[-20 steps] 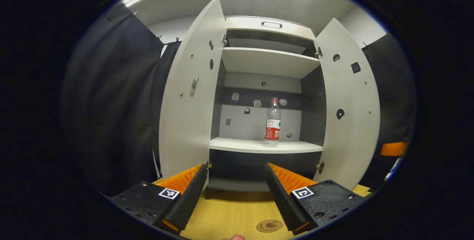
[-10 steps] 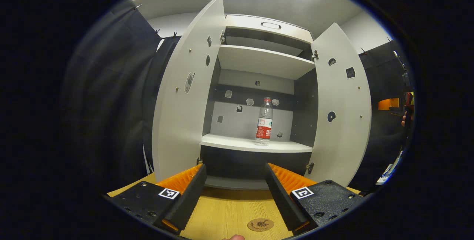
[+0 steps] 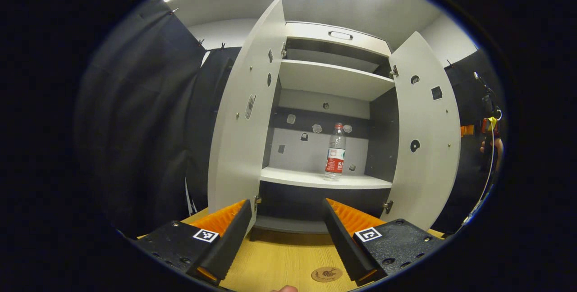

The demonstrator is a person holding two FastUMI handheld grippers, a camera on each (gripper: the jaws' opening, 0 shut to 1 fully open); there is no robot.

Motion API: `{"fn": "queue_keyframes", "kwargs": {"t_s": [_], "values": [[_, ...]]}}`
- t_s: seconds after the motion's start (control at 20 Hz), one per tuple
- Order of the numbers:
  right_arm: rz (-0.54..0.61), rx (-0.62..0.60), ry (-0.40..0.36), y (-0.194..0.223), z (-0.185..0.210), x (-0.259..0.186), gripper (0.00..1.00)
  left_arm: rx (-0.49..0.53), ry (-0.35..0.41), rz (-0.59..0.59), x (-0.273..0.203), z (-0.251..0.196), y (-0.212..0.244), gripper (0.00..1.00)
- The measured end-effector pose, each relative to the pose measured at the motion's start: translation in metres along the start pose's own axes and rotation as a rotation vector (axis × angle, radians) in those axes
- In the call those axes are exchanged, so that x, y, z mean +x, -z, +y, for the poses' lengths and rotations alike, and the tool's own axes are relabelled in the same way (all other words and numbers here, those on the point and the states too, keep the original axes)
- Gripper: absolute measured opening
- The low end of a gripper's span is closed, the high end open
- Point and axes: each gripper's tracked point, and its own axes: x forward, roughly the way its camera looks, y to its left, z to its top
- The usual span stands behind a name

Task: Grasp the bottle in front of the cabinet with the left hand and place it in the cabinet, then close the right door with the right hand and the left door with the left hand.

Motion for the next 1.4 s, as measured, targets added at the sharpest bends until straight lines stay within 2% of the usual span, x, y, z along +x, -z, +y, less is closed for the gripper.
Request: {"fn": "queue_keyframes", "kwargs": {"t_s": [0.05,0.45,0.55,0.9,1.15,1.25,1.4], "values": [[-0.007,-0.002,-0.003,-0.001,-0.001,0.002,0.97,0.000,-0.007,-0.004,0.000,0.003,-0.001,0.95],[0.009,-0.001,-0.058,0.003,0.019,-0.005,0.97,-0.004,-0.027,-0.037,0.004,0.009,-0.012,0.95],[0.010,-0.009,-0.084,0.004,0.035,-0.010,0.97,-0.015,-0.027,-0.036,0.006,0.009,-0.011,0.95],[0.043,-0.027,-0.249,0.013,0.124,-0.022,0.97,-0.021,-0.052,-0.034,0.004,0.020,-0.012,0.95],[0.067,-0.002,-0.315,0.023,0.169,-0.012,0.97,-0.018,-0.077,-0.038,0.002,0.032,-0.015,0.95],[0.095,0.011,-0.365,0.034,0.189,-0.010,1.00,-0.015,-0.084,-0.039,0.002,0.036,-0.016,0.95],[0.119,0.006,-0.362,0.048,0.192,-0.001,0.98,-0.014,-0.097,-0.047,0.002,0.043,-0.021,0.95]]}}
